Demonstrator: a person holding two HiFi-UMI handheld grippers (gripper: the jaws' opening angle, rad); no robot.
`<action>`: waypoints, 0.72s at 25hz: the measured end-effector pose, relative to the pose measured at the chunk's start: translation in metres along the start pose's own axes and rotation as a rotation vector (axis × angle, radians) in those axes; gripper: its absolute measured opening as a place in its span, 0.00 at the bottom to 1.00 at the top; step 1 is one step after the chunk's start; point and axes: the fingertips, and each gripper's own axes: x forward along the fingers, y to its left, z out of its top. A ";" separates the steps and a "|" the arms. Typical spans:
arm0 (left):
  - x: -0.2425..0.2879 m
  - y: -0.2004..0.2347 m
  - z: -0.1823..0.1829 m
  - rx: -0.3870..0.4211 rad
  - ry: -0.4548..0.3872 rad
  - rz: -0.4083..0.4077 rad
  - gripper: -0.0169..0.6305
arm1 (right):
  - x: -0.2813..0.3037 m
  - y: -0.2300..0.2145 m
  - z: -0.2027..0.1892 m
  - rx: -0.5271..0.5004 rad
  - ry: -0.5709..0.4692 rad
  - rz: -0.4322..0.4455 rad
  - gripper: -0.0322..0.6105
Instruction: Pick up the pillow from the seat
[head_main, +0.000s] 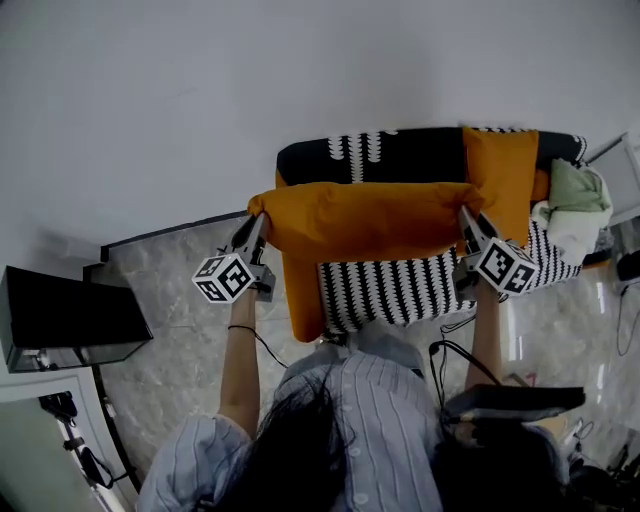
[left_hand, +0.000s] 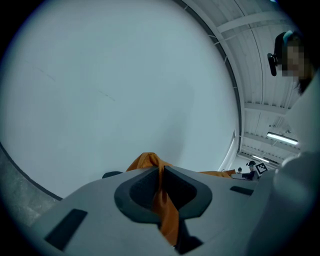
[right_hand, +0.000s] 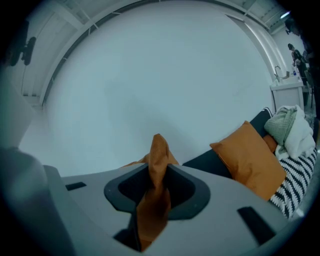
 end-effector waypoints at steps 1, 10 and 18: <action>-0.008 0.000 -0.001 -0.002 0.003 -0.007 0.09 | -0.007 0.004 -0.006 0.002 -0.003 -0.008 0.22; -0.060 0.007 -0.010 -0.017 0.036 -0.081 0.09 | -0.063 0.036 -0.052 0.028 -0.030 -0.079 0.22; -0.103 0.004 -0.022 -0.017 0.064 -0.111 0.09 | -0.112 0.055 -0.088 0.095 -0.073 -0.137 0.21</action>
